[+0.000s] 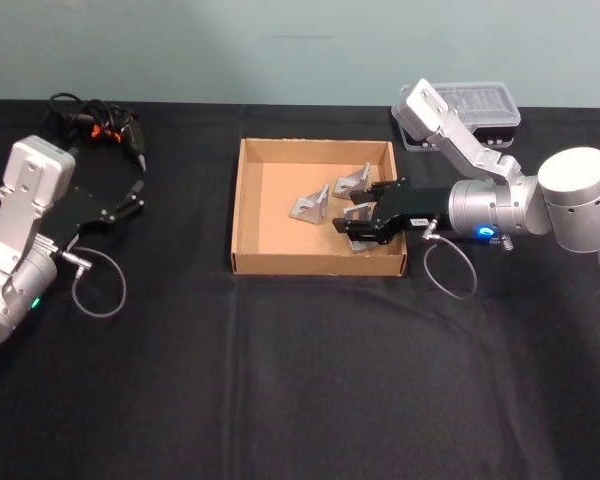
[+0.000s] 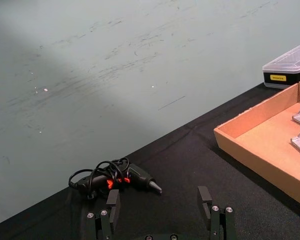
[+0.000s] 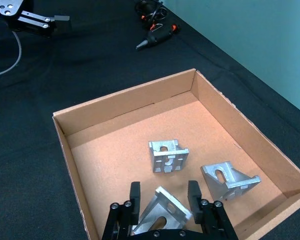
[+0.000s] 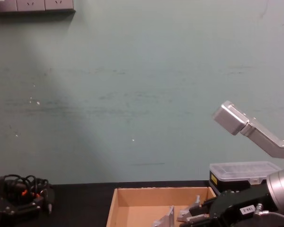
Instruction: Use one hand to pick up the angle iron from the table and place it into the box.
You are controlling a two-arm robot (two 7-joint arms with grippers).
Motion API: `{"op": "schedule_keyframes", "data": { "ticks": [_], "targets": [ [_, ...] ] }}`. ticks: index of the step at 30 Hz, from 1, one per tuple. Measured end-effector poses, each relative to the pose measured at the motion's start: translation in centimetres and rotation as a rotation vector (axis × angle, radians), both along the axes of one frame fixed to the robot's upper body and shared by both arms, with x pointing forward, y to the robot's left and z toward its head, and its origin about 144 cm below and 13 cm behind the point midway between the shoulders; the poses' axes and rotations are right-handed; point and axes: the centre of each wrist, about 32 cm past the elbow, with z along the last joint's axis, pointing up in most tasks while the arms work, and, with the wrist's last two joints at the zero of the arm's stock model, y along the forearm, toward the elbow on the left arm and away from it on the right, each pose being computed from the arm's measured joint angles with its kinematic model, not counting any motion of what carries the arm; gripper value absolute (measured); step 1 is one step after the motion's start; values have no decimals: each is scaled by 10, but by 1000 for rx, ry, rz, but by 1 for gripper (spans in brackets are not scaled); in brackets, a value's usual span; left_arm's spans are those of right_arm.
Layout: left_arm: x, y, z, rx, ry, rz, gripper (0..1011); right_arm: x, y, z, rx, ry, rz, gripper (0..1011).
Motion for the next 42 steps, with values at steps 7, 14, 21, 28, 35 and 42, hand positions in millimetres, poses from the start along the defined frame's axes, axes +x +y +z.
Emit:
{"op": "schedule_keyframes", "data": {
  "ticks": [7,14,21,28,35,42],
  "targets": [
    [0,0,0,0,0,0,1011,0,0,0,0,0,2,763],
    [0,0,0,0,0,0,1011,0,0,0,0,0,4,964],
    [0,0,0,0,0,0,1011,0,0,1,4,-2,7,1000],
    [0,0,0,0,0,0,1011,-6,-1,12,88,-36,41,1000],
    [0,0,0,0,0,0,1011,-20,-14,21,200,-101,46,1000],
    [0,0,0,0,0,0,1011,-40,-51,22,341,-192,9,1000]
  ]
}}
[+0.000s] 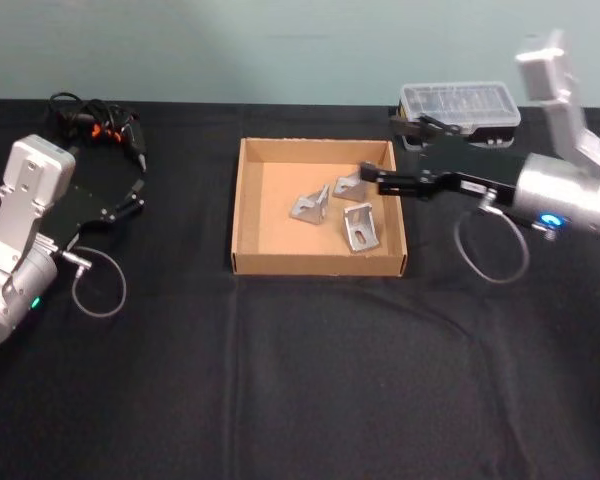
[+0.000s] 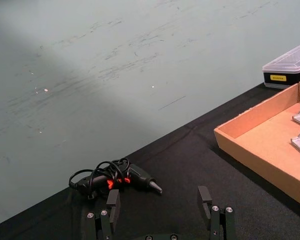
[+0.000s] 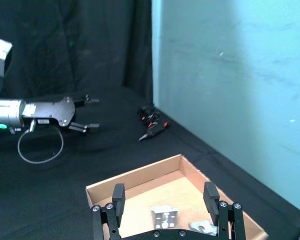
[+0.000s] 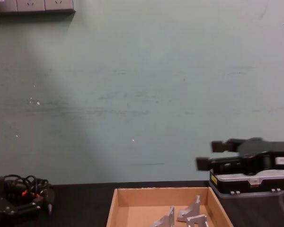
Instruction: Use one hand to pick up the angle iron from the table and place it into the box.
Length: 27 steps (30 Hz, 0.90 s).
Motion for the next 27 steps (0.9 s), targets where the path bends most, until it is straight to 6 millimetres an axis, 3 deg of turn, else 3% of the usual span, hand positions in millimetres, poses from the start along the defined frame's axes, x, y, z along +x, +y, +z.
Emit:
{"op": "schedule_keyframes", "data": {
  "ticks": [4,10,27],
  "targets": [
    [0,0,0,0,0,0,1011,-17,-20,-5,35,-23,-33,1000],
    [0,0,0,0,0,0,1011,-39,-35,-16,41,-17,-74,1000],
    [0,0,0,0,0,0,1011,-45,-39,-20,42,-10,-89,1002]
  ]
}}
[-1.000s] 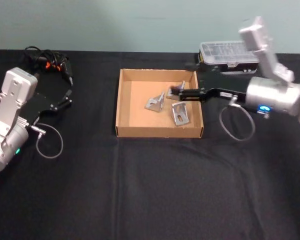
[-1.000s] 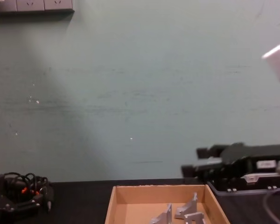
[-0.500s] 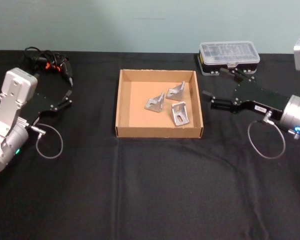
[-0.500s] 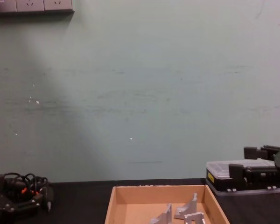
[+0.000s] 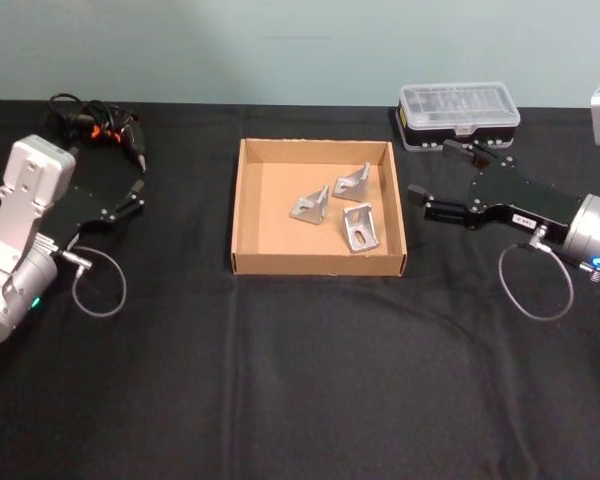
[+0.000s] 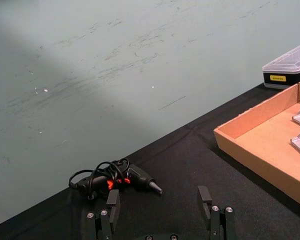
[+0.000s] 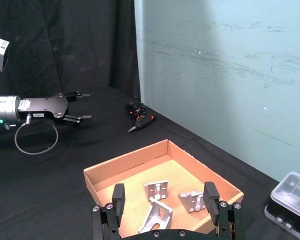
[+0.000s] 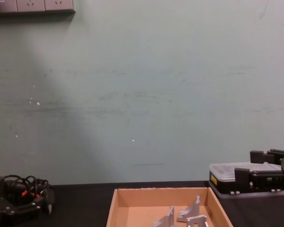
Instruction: Use one hand to pick up the angle iron from the table and place it into the box.
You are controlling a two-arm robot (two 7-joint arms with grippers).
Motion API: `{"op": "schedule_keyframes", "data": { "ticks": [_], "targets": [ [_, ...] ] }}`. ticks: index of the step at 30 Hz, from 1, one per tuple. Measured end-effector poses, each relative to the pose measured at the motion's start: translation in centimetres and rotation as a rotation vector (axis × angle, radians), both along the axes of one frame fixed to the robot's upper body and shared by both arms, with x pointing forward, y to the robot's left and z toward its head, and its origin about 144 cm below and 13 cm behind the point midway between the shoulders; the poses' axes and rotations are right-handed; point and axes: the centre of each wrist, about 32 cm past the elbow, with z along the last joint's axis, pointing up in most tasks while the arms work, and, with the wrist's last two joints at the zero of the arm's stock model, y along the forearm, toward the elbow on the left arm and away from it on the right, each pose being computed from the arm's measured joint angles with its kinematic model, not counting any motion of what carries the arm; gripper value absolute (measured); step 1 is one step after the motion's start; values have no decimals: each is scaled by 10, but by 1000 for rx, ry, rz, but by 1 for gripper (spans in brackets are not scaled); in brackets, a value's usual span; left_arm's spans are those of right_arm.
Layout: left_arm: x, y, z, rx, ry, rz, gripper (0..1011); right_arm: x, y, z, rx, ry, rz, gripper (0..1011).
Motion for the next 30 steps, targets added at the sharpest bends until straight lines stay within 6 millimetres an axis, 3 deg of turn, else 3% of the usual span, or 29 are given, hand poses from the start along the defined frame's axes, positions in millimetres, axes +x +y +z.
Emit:
{"op": "schedule_keyframes", "data": {
  "ticks": [30],
  "targets": [
    [0,0,0,0,0,0,1010,1,1,0,0,-2,2,1002]
  ]
}}
